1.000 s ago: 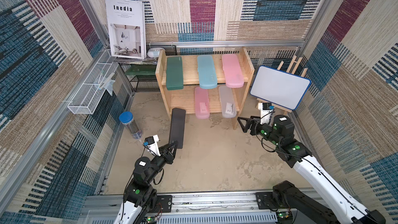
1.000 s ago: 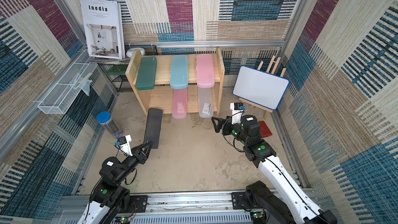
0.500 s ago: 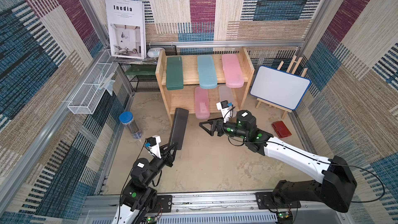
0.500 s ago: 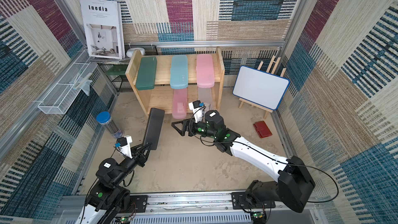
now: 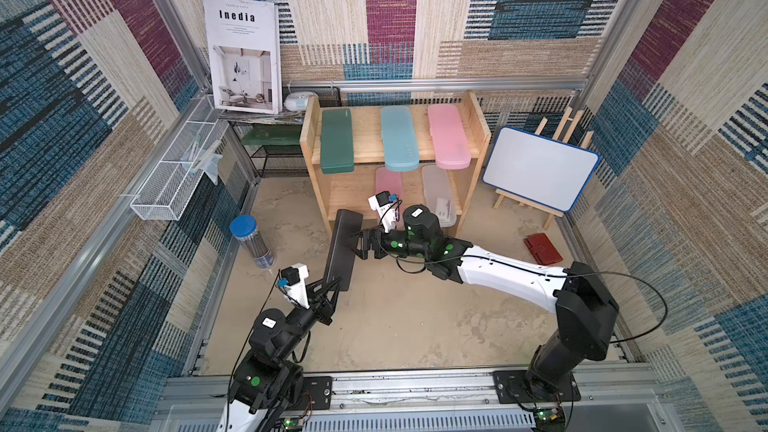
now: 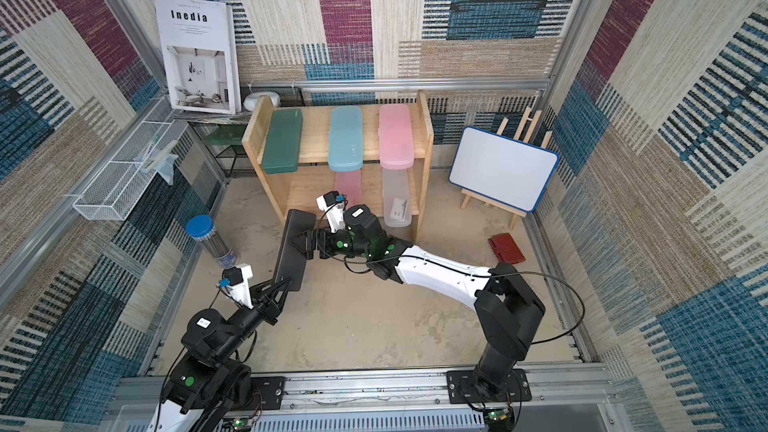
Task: Remove the pencil cases from the shelf
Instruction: Pick up the pencil case from the shelf.
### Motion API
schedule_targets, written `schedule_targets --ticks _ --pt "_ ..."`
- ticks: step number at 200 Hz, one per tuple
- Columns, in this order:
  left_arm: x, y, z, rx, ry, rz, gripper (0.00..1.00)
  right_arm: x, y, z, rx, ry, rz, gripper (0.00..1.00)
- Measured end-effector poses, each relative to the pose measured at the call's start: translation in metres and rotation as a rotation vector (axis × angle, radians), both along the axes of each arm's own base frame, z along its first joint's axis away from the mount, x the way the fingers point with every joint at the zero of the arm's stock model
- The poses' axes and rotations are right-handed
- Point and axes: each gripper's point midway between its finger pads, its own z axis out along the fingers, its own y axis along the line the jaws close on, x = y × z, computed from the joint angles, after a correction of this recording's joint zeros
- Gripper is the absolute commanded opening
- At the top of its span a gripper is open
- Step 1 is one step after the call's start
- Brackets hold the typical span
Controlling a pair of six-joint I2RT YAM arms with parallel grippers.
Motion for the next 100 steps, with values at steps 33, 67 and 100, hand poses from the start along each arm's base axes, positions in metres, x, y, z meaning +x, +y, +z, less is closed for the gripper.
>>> schedule_targets --ticks 33,67,100 --pt "0.000 0.004 -0.001 0.006 -0.002 0.021 0.13 -0.003 0.016 -0.011 -0.023 0.022 0.014 0.99" --pt "0.001 0.005 -0.002 0.013 0.000 0.031 0.14 -0.008 0.030 -0.026 -0.070 0.058 0.022 0.96" --pt "0.002 0.008 -0.005 0.028 0.007 0.050 0.20 -0.010 0.034 -0.033 -0.117 0.076 -0.004 0.70"
